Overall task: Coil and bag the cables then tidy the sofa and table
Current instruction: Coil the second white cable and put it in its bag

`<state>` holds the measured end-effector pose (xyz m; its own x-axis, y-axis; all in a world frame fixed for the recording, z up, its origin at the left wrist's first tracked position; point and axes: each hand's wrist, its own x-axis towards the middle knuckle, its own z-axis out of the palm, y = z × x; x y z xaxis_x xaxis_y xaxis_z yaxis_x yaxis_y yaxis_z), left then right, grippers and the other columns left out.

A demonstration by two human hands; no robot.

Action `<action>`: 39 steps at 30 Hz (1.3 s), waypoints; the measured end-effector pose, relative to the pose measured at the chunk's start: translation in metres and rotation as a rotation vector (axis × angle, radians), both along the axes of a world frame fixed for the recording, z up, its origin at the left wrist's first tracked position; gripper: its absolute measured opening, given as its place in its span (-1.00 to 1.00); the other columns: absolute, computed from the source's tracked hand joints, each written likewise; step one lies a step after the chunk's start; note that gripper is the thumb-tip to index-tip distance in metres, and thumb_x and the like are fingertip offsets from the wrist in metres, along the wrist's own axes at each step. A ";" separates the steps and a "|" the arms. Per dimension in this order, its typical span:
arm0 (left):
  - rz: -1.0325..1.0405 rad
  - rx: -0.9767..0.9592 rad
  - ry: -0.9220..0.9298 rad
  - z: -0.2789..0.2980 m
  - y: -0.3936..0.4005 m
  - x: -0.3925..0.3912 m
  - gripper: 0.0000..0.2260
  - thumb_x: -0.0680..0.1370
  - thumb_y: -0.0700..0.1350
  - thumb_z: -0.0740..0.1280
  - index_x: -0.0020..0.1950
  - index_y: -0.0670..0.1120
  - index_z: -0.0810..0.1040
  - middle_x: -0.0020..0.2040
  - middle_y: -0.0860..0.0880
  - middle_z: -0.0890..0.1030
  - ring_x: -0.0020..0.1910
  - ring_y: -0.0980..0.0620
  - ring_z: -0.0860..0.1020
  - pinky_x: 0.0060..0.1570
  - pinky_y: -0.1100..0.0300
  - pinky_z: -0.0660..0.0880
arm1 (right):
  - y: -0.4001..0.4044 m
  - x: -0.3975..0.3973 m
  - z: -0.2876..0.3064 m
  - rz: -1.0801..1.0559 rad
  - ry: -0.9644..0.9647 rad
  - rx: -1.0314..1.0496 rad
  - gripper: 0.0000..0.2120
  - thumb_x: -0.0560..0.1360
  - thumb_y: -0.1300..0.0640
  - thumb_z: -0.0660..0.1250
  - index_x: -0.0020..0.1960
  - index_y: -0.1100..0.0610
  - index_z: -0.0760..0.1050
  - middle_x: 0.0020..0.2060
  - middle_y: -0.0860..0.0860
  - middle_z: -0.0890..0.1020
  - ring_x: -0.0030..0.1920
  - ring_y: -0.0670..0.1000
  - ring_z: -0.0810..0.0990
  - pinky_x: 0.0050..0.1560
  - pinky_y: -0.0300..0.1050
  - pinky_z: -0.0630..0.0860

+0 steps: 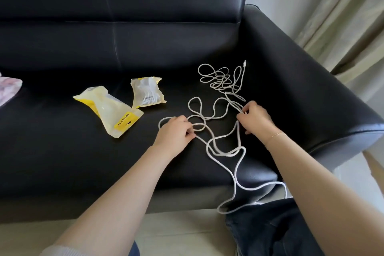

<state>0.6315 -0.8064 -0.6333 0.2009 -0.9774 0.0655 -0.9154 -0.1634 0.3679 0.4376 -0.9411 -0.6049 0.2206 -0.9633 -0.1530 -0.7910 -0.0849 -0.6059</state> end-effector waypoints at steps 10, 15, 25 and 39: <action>0.310 0.173 -0.146 0.012 0.023 0.056 -0.84 0.56 0.03 0.36 -0.16 -0.01 0.56 0.01 -0.01 0.50 0.08 -0.02 0.46 0.05 0.07 0.47 | -0.006 0.021 -0.033 0.103 0.264 0.001 -0.72 0.60 0.02 0.22 0.14 0.24 0.44 0.09 0.21 0.59 0.02 0.26 0.63 -0.06 -0.01 0.54; 0.354 0.042 -0.053 0.024 0.027 0.052 -0.94 0.56 -0.09 0.34 -0.05 0.01 0.61 0.01 0.02 0.50 -0.07 0.02 0.53 -0.07 0.10 0.53 | 0.001 0.026 -0.004 0.049 0.139 -0.203 -0.81 0.58 0.05 0.25 0.02 0.18 0.50 -0.09 0.12 0.62 -0.08 0.18 0.61 -0.16 -0.12 0.47; 0.153 -0.269 0.406 0.046 0.024 0.007 -0.74 0.57 -0.13 0.34 0.26 0.01 0.53 0.15 0.09 0.56 0.06 0.15 0.54 0.06 0.21 0.49 | 0.044 0.009 0.064 0.045 -1.024 -0.197 -0.93 0.57 0.24 0.30 -0.08 0.15 0.53 -0.18 0.09 0.68 -0.24 0.00 0.64 -0.30 -0.19 0.57; 0.165 -0.217 0.883 0.048 0.015 -0.004 -0.69 0.62 -0.03 0.28 0.37 0.03 0.47 0.20 0.10 0.57 0.12 0.24 0.53 0.17 0.25 0.49 | 0.047 0.027 0.072 -0.022 -1.626 0.713 -0.79 0.59 0.40 0.17 0.20 0.34 0.44 -0.17 0.14 0.68 -0.11 0.00 0.70 -0.11 -0.27 0.61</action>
